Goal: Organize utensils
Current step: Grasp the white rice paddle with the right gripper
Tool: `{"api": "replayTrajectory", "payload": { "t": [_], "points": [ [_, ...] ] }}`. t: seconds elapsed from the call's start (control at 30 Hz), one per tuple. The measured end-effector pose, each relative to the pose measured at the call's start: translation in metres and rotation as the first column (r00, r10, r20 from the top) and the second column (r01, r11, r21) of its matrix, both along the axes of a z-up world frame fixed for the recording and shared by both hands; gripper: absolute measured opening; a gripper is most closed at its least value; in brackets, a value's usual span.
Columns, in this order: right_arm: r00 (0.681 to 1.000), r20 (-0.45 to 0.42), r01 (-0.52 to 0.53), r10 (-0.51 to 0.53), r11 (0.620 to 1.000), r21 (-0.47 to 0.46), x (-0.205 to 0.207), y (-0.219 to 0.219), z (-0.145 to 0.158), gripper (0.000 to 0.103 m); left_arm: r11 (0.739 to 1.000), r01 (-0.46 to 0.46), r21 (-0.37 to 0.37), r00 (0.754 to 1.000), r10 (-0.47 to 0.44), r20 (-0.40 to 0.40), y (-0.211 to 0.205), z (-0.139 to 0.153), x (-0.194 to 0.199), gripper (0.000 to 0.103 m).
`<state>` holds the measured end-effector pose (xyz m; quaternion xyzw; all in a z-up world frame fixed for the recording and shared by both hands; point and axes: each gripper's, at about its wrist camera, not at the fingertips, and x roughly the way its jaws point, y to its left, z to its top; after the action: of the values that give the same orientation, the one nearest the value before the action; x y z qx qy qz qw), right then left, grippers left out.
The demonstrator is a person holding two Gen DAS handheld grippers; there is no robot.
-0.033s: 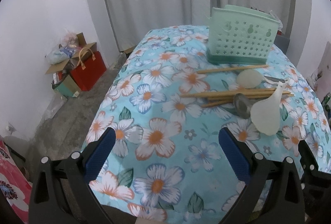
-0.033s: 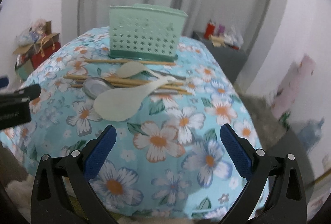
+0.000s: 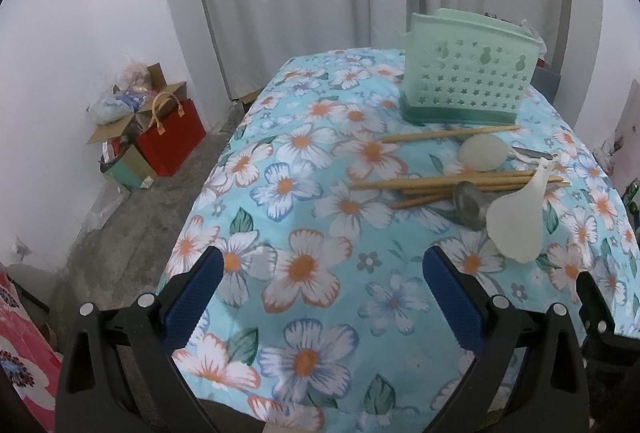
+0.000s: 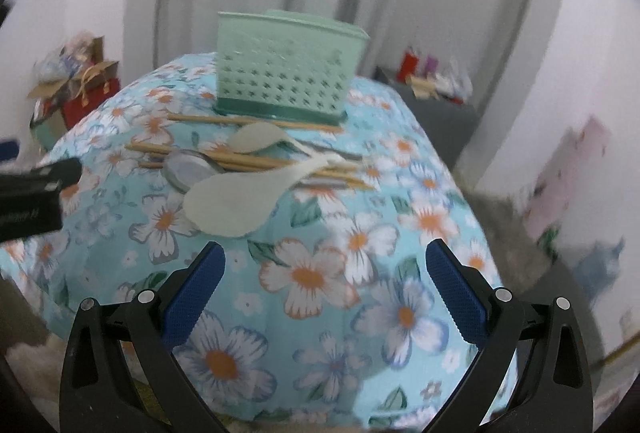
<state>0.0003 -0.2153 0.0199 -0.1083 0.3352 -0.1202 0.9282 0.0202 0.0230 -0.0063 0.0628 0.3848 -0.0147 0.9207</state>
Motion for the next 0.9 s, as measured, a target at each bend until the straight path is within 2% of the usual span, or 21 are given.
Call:
{"api": "replayTrajectory", "payload": {
  "t": [0.1,0.3,0.43,0.47,0.53,0.7,0.8,0.9],
  "points": [
    [0.997,0.021,-0.073,0.075,0.996,-0.05,0.002,0.01,-0.004,0.096,1.0,-0.004,0.003,1.0,0.004,0.0,0.004,-0.001,0.008,0.098],
    [0.987,-0.018,-0.16,0.16,0.975,-0.155,0.018,0.028,-0.021,0.095,0.999,0.039,-0.004,0.999,-0.039,0.0,0.007,-0.007,0.028,0.098],
    [0.976,-0.077,-0.215,0.202,0.948,-0.233,0.03,0.04,-0.037,0.078,0.994,0.095,-0.052,0.995,-0.096,-0.003,0.008,-0.012,0.041,0.098],
    [0.974,-0.088,-0.223,0.208,0.945,-0.24,0.031,0.041,-0.04,0.071,0.992,0.106,-0.075,0.994,-0.107,-0.004,0.009,-0.013,0.044,0.098],
    [0.968,-0.118,-0.247,0.223,0.934,-0.257,0.037,0.044,-0.047,0.065,0.983,0.127,-0.131,0.992,-0.128,0.001,0.012,-0.015,0.048,0.098],
    [0.961,-0.131,-0.275,0.245,0.909,-0.315,0.048,0.053,-0.052,0.053,0.95,0.191,-0.248,0.982,-0.184,0.049,0.012,-0.016,0.052,0.098],
    [0.955,-0.146,-0.295,0.26,0.896,-0.332,0.051,0.059,-0.056,0.04,0.941,0.2,-0.273,0.98,-0.193,0.053,0.009,-0.016,0.055,0.098],
    [0.948,-0.164,-0.312,0.272,0.891,-0.329,0.053,0.063,-0.06,0.021,0.934,0.216,-0.286,0.976,-0.211,0.047,0.007,-0.017,0.056,0.098]
  ]
}}
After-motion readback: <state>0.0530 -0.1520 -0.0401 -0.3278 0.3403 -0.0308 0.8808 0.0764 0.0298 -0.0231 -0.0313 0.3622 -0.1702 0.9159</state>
